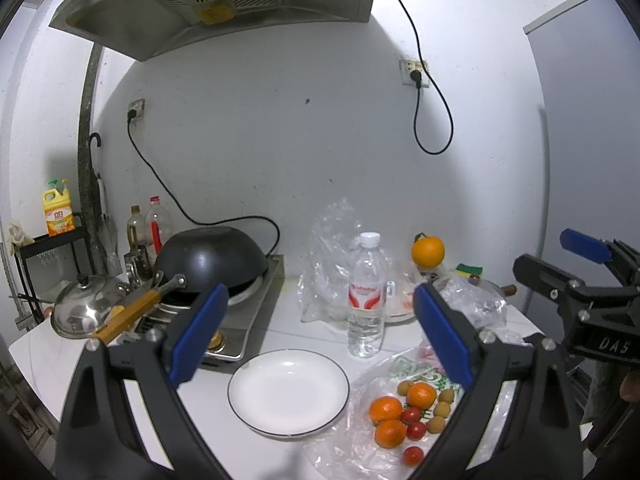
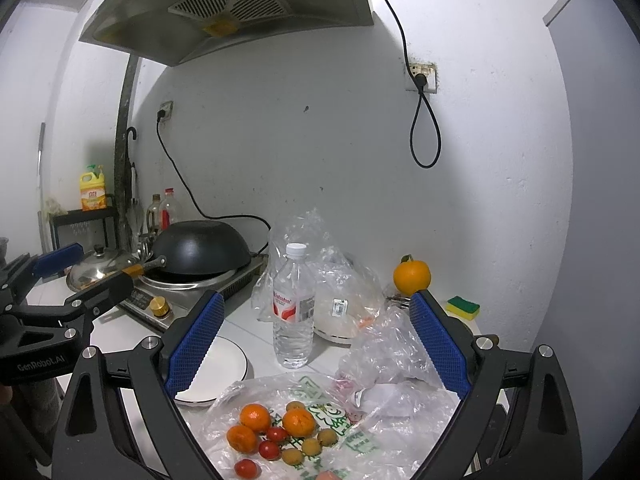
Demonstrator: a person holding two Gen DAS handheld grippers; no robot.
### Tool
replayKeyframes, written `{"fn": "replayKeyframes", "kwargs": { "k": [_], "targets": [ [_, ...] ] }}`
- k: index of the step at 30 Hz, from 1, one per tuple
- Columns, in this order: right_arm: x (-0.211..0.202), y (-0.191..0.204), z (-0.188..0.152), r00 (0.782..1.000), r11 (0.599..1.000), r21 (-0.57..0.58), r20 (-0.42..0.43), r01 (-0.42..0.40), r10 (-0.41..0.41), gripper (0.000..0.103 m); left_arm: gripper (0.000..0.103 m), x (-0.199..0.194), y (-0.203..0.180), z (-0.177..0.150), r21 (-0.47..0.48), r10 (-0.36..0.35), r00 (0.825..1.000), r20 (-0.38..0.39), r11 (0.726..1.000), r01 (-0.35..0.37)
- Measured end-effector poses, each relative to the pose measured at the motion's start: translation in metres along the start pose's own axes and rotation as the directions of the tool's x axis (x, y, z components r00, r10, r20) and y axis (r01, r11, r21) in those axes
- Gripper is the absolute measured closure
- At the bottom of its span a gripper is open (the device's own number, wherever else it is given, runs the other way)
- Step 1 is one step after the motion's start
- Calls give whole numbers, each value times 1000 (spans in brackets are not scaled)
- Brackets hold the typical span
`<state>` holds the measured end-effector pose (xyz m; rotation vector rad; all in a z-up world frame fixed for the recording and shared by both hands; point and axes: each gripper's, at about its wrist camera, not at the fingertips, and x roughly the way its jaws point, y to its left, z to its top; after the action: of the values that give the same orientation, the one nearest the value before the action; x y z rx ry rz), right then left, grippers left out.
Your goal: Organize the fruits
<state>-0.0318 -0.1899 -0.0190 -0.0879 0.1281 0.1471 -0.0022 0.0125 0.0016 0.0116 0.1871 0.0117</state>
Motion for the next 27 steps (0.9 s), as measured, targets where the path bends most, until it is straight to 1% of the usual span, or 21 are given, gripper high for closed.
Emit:
{"fn": "replayKeyframes", "kwargs": {
  "k": [18,27],
  "targets": [
    [3,0,-1,1000,1000,2,-9,0,0,7,8,4,-5,1,9,-9,1000,-8,1000,9],
    [9,-7,-5,1000,1000,9,-22,1,0,7,8,9,-8,-2,17,-13,1000,-19,1000,13]
  ]
}}
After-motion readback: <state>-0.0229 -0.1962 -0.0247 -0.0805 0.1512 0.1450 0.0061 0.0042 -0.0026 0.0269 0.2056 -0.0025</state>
